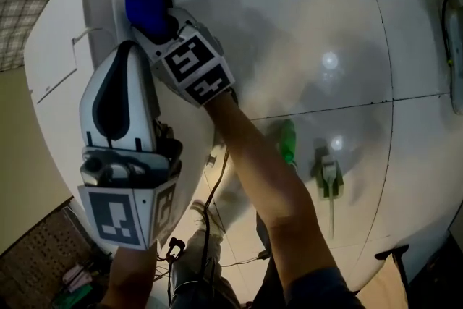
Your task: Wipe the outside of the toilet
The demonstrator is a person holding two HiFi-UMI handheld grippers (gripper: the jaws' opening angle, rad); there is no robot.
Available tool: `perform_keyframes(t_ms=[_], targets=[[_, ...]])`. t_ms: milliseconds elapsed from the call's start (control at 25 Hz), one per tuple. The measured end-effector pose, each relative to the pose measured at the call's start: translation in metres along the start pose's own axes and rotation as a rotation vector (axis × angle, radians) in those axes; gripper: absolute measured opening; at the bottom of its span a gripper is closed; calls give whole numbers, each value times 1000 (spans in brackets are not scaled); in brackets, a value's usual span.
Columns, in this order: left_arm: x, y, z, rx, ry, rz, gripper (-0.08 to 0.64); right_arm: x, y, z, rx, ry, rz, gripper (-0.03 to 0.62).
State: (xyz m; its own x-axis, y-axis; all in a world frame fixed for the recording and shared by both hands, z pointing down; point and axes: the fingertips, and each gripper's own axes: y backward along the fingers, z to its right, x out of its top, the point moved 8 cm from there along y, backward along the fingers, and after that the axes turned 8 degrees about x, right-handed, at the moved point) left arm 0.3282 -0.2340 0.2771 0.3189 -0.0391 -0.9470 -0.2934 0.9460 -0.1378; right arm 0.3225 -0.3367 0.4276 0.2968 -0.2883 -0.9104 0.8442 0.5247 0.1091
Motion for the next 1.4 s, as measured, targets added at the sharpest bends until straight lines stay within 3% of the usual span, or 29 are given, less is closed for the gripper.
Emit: perform_keyframes(t_ms=[200,360,640,840,1040,1200,1400], targets=[[-4,11,1,-15,-26,-16,12,-26,40,-51,1,-45,-17,75],[-8,33,14,-61,-2,-32,12,-54,89,-103,-50,-154,-11,75],[-8,70,19,-138,-34,-34,12,-96,143,-205,-110,-179,-42,75],[-6,68,21,-187,-38,-5,12,-112,147,-241,-105,-182,-62,75],[-7,63,20,-191,-2,-3,12,-102,147,-221,-154,-186,-29,75],[-7,49,23,-155,42,7,12,-90,143,-163,-190,-125,4,75],[-28,31,30,-110,-2,-36,14,-85,128,-84,-182,-87,4,75]])
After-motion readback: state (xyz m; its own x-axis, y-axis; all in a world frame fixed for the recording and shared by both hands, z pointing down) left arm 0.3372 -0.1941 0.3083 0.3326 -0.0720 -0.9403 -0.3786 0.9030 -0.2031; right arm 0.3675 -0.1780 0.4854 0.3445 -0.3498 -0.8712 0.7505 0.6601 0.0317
